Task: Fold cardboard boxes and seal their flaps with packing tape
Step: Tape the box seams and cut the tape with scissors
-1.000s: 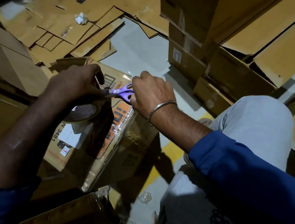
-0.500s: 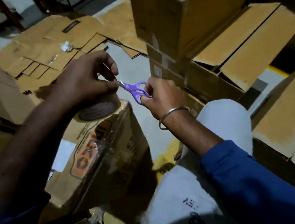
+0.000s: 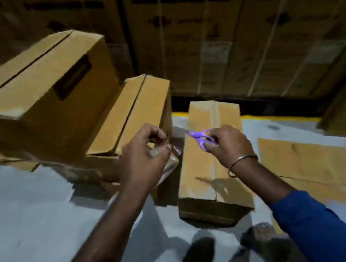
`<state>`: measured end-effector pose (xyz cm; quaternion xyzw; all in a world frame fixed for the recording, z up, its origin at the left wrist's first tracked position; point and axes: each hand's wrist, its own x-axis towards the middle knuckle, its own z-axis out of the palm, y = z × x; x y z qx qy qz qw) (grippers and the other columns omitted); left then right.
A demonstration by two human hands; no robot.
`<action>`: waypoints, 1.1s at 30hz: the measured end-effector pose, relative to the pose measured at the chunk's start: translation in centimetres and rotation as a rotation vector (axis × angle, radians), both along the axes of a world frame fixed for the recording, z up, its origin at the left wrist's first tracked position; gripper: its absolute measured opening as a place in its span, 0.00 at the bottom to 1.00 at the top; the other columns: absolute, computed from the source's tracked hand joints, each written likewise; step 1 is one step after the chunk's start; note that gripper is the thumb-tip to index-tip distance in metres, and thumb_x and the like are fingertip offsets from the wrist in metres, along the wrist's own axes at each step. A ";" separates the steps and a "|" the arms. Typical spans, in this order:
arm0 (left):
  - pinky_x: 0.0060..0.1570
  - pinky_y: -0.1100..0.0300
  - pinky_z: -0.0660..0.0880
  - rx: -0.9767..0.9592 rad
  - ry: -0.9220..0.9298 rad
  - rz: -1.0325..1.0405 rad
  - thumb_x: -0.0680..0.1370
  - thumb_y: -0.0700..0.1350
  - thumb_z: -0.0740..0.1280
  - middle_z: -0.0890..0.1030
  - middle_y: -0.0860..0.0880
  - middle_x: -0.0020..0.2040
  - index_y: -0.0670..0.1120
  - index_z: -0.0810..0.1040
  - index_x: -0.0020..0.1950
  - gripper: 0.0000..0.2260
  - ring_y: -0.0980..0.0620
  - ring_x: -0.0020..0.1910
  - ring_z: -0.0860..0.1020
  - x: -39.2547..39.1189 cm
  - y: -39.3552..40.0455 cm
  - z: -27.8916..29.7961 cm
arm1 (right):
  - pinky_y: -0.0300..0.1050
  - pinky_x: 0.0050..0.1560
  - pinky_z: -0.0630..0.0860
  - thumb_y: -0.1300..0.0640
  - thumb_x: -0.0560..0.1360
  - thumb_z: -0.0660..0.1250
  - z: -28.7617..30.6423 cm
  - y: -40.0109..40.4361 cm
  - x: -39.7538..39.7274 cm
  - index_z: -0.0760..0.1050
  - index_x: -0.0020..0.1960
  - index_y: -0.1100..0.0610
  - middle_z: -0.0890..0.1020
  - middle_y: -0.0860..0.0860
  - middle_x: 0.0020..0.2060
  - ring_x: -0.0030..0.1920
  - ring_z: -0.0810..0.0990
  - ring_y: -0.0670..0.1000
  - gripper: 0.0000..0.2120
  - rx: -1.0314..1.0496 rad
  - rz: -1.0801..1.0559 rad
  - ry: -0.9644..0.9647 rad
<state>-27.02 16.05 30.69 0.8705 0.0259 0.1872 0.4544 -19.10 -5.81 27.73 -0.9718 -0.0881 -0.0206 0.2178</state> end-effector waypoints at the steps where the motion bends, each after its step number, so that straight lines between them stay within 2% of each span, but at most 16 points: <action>1: 0.46 0.55 0.78 -0.017 0.006 -0.015 0.73 0.43 0.74 0.81 0.60 0.44 0.55 0.76 0.46 0.09 0.62 0.48 0.80 1.3 -1.9 -1.0 | 0.49 0.35 0.69 0.46 0.74 0.73 -0.9 -2.7 0.8 0.81 0.40 0.51 0.79 0.55 0.38 0.42 0.80 0.60 0.10 0.090 -0.074 0.058; 3: 0.44 0.57 0.76 -0.058 0.026 -0.030 0.73 0.43 0.75 0.81 0.61 0.44 0.55 0.77 0.46 0.10 0.63 0.48 0.80 3.8 -5.5 -3.3 | 0.56 0.36 0.80 0.50 0.75 0.75 -3.0 -7.7 2.0 0.75 0.31 0.56 0.78 0.53 0.32 0.36 0.79 0.50 0.17 0.390 -0.219 0.226; 4: 0.45 0.56 0.77 -0.085 0.041 -0.039 0.74 0.42 0.75 0.81 0.60 0.44 0.54 0.77 0.46 0.10 0.62 0.48 0.80 5.0 -7.0 -4.6 | 0.59 0.43 0.84 0.53 0.77 0.74 -4.2 -9.7 2.3 0.75 0.32 0.58 0.80 0.54 0.35 0.38 0.80 0.48 0.18 0.573 -0.282 0.324; 6: 0.46 0.53 0.79 -0.134 0.066 -0.070 0.75 0.41 0.75 0.81 0.59 0.44 0.54 0.77 0.46 0.10 0.60 0.48 0.80 6.9 -9.6 -7.3 | 0.59 0.54 0.82 0.52 0.77 0.74 -5.6 -12.3 2.3 0.79 0.41 0.59 0.83 0.56 0.44 0.44 0.82 0.49 0.12 0.884 -0.357 0.503; 7: 0.46 0.52 0.79 -0.143 0.077 -0.072 0.76 0.41 0.74 0.81 0.59 0.44 0.54 0.76 0.46 0.10 0.60 0.48 0.80 7.7 -10.7 -8.5 | 0.58 0.57 0.81 0.47 0.74 0.75 -5.9 -13.1 2.5 0.80 0.47 0.59 0.83 0.56 0.47 0.46 0.83 0.50 0.14 0.993 -0.374 0.561; 8: 0.46 0.53 0.78 -0.148 0.090 -0.067 0.76 0.41 0.74 0.81 0.59 0.44 0.54 0.76 0.46 0.10 0.59 0.48 0.80 8.3 -11.6 -9.5 | 0.58 0.59 0.81 0.43 0.69 0.76 -6.0 -13.6 2.9 0.80 0.51 0.58 0.83 0.56 0.49 0.49 0.84 0.51 0.21 1.081 -0.379 0.597; 10: 0.44 0.55 0.77 -0.179 0.126 -0.060 0.76 0.41 0.74 0.82 0.58 0.45 0.53 0.77 0.46 0.09 0.58 0.48 0.80 9.2 -12.9 -11.4 | 0.60 0.59 0.82 0.37 0.64 0.76 -6.0 -14.0 4.1 0.78 0.59 0.52 0.85 0.56 0.54 0.56 0.85 0.52 0.30 1.176 -0.350 0.631; 13: 0.44 0.54 0.77 -0.247 0.163 -0.053 0.76 0.40 0.75 0.82 0.57 0.45 0.51 0.78 0.48 0.09 0.57 0.46 0.81 10.0 -14.1 -13.5 | 0.64 0.58 0.82 0.34 0.67 0.78 -6.6 -14.0 5.8 0.72 0.64 0.45 0.83 0.57 0.58 0.57 0.86 0.55 0.32 1.148 -0.360 0.670; 15: 0.44 0.53 0.77 -0.271 0.184 -0.054 0.76 0.41 0.75 0.82 0.57 0.45 0.51 0.78 0.48 0.08 0.56 0.45 0.81 10.7 -14.6 -14.2 | 0.63 0.59 0.81 0.37 0.69 0.77 -7.3 -13.7 6.4 0.70 0.65 0.45 0.84 0.57 0.58 0.56 0.86 0.54 0.30 1.112 -0.360 0.668; 19: 0.43 0.53 0.77 -0.261 0.187 -0.097 0.76 0.41 0.75 0.82 0.59 0.45 0.54 0.78 0.48 0.10 0.55 0.45 0.81 11.3 -15.0 -14.5 | 0.58 0.57 0.82 0.45 0.71 0.79 -8.9 -13.3 7.4 0.67 0.69 0.47 0.85 0.53 0.58 0.54 0.87 0.52 0.32 1.112 -0.377 0.642; 22: 0.44 0.52 0.79 -0.258 0.202 -0.120 0.76 0.41 0.75 0.82 0.58 0.45 0.53 0.78 0.49 0.10 0.54 0.46 0.81 11.2 -15.2 -14.7 | 0.60 0.60 0.80 0.58 0.77 0.73 -9.5 -12.6 7.5 0.68 0.68 0.50 0.88 0.52 0.51 0.53 0.87 0.56 0.24 1.159 -0.405 0.615; 24: 0.45 0.53 0.79 -0.258 0.206 -0.130 0.76 0.40 0.75 0.82 0.58 0.45 0.53 0.78 0.49 0.10 0.55 0.47 0.81 11.1 -15.5 -14.8 | 0.61 0.60 0.80 0.62 0.78 0.70 -9.9 -12.4 7.4 0.68 0.67 0.50 0.88 0.51 0.49 0.53 0.87 0.57 0.21 1.144 -0.439 0.606; 26: 0.45 0.53 0.78 -0.275 0.210 -0.138 0.76 0.41 0.75 0.83 0.56 0.46 0.54 0.78 0.49 0.10 0.54 0.46 0.81 10.8 -15.8 -14.8 | 0.57 0.55 0.84 0.57 0.76 0.71 -10.2 -12.5 7.4 0.67 0.67 0.48 0.88 0.50 0.51 0.50 0.88 0.54 0.22 1.048 -0.489 0.605; 29: 0.45 0.51 0.77 -0.311 0.213 -0.127 0.76 0.40 0.75 0.83 0.56 0.45 0.53 0.78 0.49 0.09 0.54 0.46 0.81 10.6 -15.8 -14.3 | 0.52 0.41 0.85 0.48 0.73 0.75 -10.3 -13.0 7.2 0.69 0.69 0.48 0.85 0.59 0.53 0.45 0.88 0.57 0.27 1.001 -0.585 0.680; 31: 0.46 0.49 0.78 -0.345 0.202 -0.127 0.77 0.40 0.75 0.83 0.55 0.45 0.51 0.78 0.49 0.09 0.54 0.47 0.81 10.6 -15.6 -13.9 | 0.56 0.42 0.85 0.45 0.75 0.74 -10.0 -13.0 7.0 0.69 0.70 0.49 0.83 0.64 0.54 0.44 0.88 0.63 0.27 1.088 -0.585 0.769; 33: 0.46 0.46 0.78 -0.364 0.194 -0.136 0.77 0.40 0.75 0.83 0.55 0.45 0.51 0.79 0.50 0.09 0.52 0.46 0.81 10.6 -15.4 -13.7 | 0.61 0.50 0.84 0.46 0.78 0.73 -9.7 -12.8 6.7 0.71 0.68 0.50 0.81 0.68 0.56 0.47 0.87 0.67 0.22 1.228 -0.560 0.811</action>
